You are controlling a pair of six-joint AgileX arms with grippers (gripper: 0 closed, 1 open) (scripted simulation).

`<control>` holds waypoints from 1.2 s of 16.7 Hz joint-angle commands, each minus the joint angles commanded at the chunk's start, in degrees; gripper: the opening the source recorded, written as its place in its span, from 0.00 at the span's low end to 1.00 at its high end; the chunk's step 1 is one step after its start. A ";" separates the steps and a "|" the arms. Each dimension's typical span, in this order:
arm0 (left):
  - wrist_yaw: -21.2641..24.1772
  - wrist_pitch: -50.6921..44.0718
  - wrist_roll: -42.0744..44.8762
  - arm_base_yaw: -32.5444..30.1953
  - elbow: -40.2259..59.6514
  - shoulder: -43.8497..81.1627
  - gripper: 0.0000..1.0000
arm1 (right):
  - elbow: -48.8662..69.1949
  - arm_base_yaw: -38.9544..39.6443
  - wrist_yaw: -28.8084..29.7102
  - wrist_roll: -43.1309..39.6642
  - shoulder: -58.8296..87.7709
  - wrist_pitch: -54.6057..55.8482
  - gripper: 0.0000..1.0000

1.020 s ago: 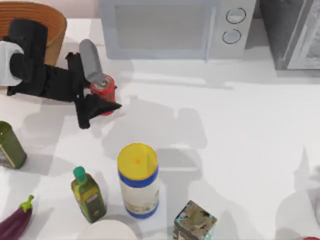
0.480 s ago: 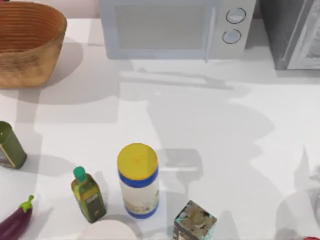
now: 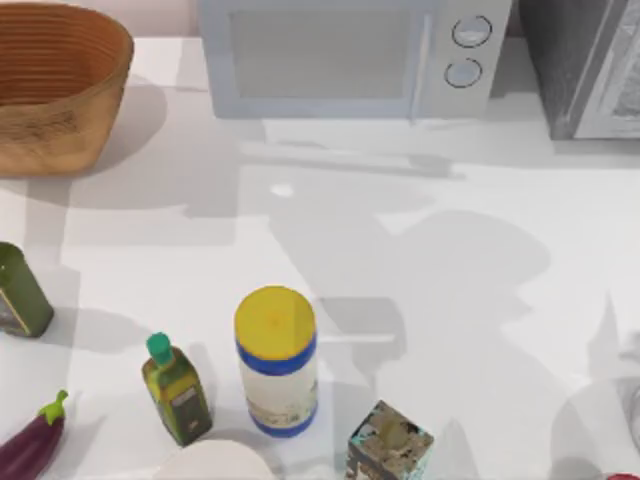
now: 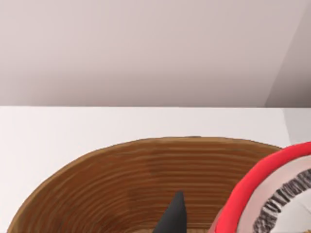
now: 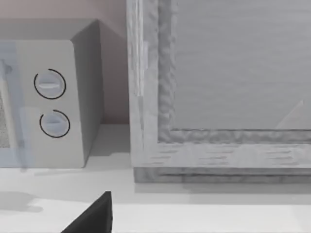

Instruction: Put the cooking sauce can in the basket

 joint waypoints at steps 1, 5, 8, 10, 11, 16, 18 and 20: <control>0.00 0.00 0.00 0.00 0.00 0.00 0.00 | 0.00 0.00 0.00 0.00 0.00 0.00 1.00; -0.07 1.79 -0.02 -0.20 0.24 1.99 0.00 | 0.00 0.00 0.00 0.00 0.00 0.00 1.00; -0.20 4.55 -0.13 -0.27 0.81 5.02 0.00 | 0.00 0.00 0.00 0.00 0.00 0.00 1.00; -0.26 6.41 -0.18 -0.37 1.03 7.41 0.00 | 0.00 0.00 0.00 0.00 0.00 0.00 1.00; -0.29 7.48 -0.21 -0.44 1.10 8.62 0.00 | 0.00 0.00 0.00 0.00 0.00 0.00 1.00; -0.30 8.44 -0.24 -0.53 1.21 9.62 0.00 | 0.00 0.00 0.00 0.00 0.00 0.00 1.00; -0.30 8.44 -0.24 -0.53 1.21 9.62 0.15 | 0.00 0.00 0.00 0.00 0.00 0.00 1.00; -0.30 8.44 -0.24 -0.53 1.21 9.62 0.30 | 0.00 0.00 0.00 0.00 0.00 0.00 1.00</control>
